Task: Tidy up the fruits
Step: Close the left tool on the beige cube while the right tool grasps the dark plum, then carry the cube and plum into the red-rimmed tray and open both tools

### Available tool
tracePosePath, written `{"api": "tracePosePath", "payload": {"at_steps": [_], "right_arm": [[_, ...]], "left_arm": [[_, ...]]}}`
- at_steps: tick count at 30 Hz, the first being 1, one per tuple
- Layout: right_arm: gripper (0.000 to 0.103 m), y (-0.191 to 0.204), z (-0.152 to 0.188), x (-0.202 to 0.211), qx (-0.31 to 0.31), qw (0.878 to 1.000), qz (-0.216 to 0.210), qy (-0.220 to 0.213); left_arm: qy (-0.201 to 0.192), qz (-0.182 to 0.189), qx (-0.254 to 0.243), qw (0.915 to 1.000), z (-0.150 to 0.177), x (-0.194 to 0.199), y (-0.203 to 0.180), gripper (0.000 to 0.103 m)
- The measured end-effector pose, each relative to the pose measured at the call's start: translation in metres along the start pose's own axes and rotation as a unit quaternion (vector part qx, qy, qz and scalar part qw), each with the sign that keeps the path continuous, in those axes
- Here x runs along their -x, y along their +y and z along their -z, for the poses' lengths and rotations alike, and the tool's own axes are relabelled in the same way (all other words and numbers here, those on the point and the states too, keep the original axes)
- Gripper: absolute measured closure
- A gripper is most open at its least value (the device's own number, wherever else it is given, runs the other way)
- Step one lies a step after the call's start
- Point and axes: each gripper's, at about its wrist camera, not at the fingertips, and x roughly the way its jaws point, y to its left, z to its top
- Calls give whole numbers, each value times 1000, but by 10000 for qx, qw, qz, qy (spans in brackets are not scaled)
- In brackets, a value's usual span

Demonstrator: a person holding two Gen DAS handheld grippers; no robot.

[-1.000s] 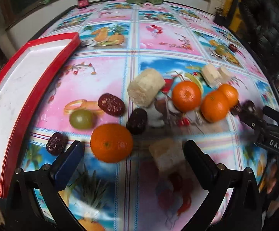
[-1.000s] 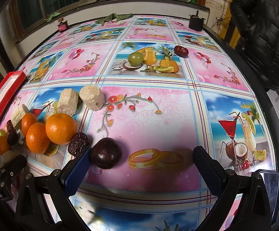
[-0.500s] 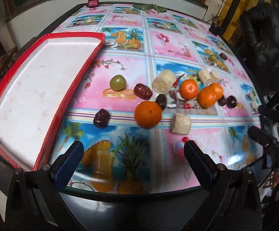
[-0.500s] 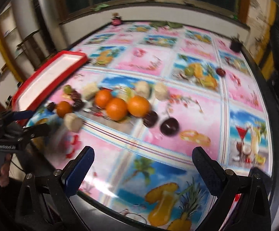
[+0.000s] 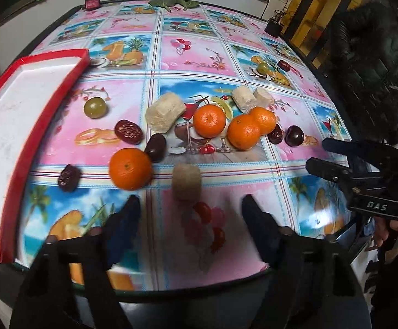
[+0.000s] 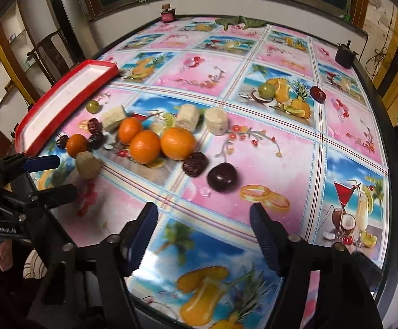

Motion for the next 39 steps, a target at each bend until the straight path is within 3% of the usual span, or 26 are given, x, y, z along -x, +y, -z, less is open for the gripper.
{"api": "tracePosePath", "payload": {"at_steps": [3, 17, 19, 21, 22, 27, 39], "right_arm": [[47, -7, -3, -8, 71, 9999, -27, 72], [59, -16, -15, -33, 204, 9993, -217, 227], [62, -16, -16, -36, 203, 9992, -223, 247], [64, -15, -17, -38, 221, 9992, -226, 258], [64, -15, -18, -38, 239, 9991, -213, 262], [73, -14, -21, -41, 273, 9992, -107, 254], [74, -13, -19, -24, 224, 9997, -38, 99]], "left_arm": [[25, 87, 85, 9999, -3, -3, 0, 45], [182, -85, 104, 9997, -11, -19, -6, 45], [172, -77, 115, 9998, -11, -20, -6, 56], [137, -123, 116, 9998, -10, -19, -5, 79], [139, -96, 130, 9998, -11, -20, -4, 80], [158, 21, 155, 9998, -9, -17, 0, 81], [72, 163, 194, 9997, -6, -7, 4, 81]]}}
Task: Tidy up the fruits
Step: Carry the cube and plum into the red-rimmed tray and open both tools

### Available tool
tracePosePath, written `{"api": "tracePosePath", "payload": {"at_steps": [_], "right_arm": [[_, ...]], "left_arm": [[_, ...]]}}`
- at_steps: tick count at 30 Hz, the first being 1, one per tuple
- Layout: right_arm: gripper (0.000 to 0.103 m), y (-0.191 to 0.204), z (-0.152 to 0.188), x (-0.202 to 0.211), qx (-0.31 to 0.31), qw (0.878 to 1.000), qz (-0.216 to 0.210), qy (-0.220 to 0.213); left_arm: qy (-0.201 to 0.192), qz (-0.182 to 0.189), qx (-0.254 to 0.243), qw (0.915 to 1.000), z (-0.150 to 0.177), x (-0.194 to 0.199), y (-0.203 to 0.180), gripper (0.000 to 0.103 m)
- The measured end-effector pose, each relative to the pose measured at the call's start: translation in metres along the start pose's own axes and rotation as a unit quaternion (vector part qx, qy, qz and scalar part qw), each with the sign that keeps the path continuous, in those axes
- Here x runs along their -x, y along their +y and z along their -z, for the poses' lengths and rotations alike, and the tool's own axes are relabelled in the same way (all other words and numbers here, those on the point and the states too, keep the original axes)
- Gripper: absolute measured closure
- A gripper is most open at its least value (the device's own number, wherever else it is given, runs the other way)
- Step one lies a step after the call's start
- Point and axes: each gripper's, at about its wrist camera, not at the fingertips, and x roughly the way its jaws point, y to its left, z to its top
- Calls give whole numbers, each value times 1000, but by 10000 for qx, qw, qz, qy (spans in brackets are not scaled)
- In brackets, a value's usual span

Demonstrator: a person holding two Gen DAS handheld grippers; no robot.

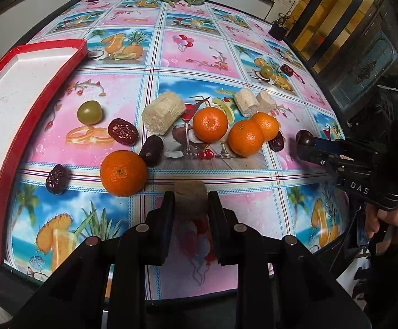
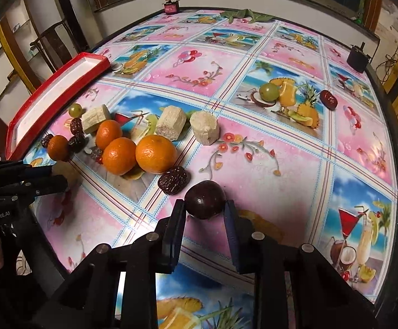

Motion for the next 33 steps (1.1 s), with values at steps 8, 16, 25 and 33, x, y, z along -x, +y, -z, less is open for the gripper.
{"api": "tracePosePath", "payload": {"at_steps": [8, 16, 25, 33], "right_arm": [[74, 22, -3, 23, 217, 9995, -143, -204], [74, 56, -11, 45, 598, 9967, -322, -454], [74, 74, -20, 49, 724, 9949, -465, -530], [74, 101, -38, 50, 1030, 9900, -767, -592]], "left_arm": [[48, 168, 69, 9998, 6, 9, 3, 81], [-72, 172, 127, 9997, 8, 30, 15, 81], [-139, 162, 8, 9998, 6, 35, 11, 81], [-354, -271, 239, 9987, -10, 61, 50, 81]]}}
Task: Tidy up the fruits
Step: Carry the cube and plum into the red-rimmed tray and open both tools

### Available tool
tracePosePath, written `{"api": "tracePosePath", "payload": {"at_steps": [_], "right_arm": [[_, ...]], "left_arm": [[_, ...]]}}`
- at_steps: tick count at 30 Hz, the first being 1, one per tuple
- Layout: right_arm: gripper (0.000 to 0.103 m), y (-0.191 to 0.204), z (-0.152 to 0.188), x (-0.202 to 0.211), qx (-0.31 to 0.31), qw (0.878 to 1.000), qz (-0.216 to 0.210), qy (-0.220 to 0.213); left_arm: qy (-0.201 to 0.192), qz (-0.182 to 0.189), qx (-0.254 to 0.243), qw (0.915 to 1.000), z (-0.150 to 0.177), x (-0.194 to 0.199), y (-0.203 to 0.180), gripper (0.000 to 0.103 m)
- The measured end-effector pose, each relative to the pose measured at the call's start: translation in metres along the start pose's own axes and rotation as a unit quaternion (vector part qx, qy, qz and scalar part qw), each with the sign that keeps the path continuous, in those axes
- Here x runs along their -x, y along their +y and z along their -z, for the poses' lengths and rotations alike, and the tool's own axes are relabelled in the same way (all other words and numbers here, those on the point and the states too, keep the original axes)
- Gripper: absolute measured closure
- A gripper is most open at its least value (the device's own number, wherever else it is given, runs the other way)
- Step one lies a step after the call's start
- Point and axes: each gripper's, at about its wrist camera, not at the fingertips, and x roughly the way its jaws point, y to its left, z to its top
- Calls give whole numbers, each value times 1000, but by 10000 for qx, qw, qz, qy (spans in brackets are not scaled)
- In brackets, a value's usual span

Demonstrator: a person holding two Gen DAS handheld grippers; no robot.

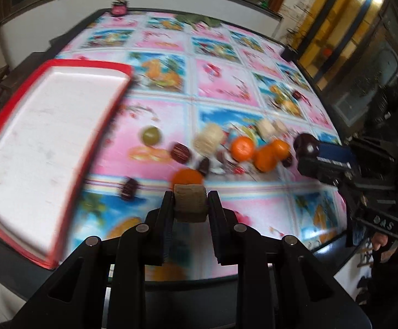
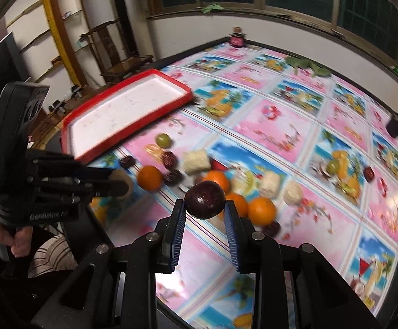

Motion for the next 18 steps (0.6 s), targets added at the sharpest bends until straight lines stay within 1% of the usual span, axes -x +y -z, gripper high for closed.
{"api": "tracePosePath", "payload": {"at_steps": [4, 9, 13, 18], "right_arm": [[74, 14, -22, -7, 210, 9992, -328, -76], [74, 31, -60, -23, 363, 9974, -601, -143], [74, 44, -90, -50, 429, 9959, -797, -91], [74, 54, -124, -90, 513, 9944, -923, -54]], "left_arm": [[-99, -137, 282, 9995, -10, 5, 28, 81], [-197, -313, 616, 9974, -22, 6, 63, 81], [-243, -499, 759, 9956, -33, -3, 84, 81], [-185, -519, 1002, 9934, -41, -21, 110, 81]]}}
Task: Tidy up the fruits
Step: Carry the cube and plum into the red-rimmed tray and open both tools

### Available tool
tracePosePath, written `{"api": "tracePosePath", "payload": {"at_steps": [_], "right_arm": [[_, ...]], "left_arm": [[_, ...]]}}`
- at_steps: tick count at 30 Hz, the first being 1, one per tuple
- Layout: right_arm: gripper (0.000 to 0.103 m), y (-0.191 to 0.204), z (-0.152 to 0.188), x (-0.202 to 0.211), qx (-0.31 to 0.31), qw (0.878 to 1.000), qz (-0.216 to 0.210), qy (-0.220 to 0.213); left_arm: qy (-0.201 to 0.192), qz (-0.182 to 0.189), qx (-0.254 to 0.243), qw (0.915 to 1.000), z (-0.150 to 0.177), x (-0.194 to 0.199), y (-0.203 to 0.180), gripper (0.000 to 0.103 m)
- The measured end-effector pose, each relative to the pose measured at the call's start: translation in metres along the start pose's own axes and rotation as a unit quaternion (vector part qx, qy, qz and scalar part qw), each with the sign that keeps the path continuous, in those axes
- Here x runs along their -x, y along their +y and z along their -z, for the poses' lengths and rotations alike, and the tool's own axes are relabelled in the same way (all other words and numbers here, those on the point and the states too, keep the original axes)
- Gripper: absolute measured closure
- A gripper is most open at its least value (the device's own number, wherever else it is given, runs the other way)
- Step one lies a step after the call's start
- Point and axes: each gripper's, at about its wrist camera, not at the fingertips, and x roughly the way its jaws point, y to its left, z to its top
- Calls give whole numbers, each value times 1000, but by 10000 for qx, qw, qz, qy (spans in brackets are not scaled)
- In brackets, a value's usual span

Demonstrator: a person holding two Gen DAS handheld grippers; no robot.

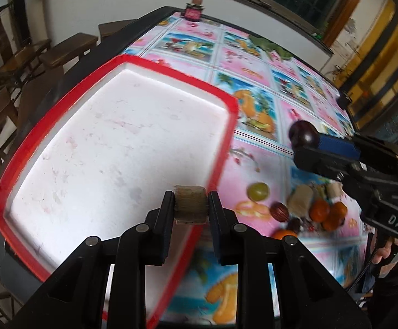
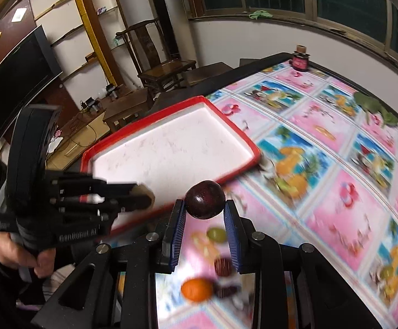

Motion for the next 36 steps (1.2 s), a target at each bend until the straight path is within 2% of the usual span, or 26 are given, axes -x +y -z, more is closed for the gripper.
{"api": "tracePosePath", "payload": {"at_steps": [9, 17, 26, 36], "right_arm": [[74, -14, -45, -65, -105, 9997, -185, 68], [74, -30, -58, -106, -216, 9992, -108, 324], [73, -32, -56, -128, -159, 9986, -55, 510], [72, -34, -51, -131, -181, 9985, -47, 511]], "left_arm": [[98, 63, 166, 9998, -13, -21, 15, 81], [123, 128, 137, 9997, -19, -30, 16, 81], [99, 106, 74, 9999, -20, -32, 14, 81], [84, 98, 105, 9999, -20, -33, 15, 81]]}}
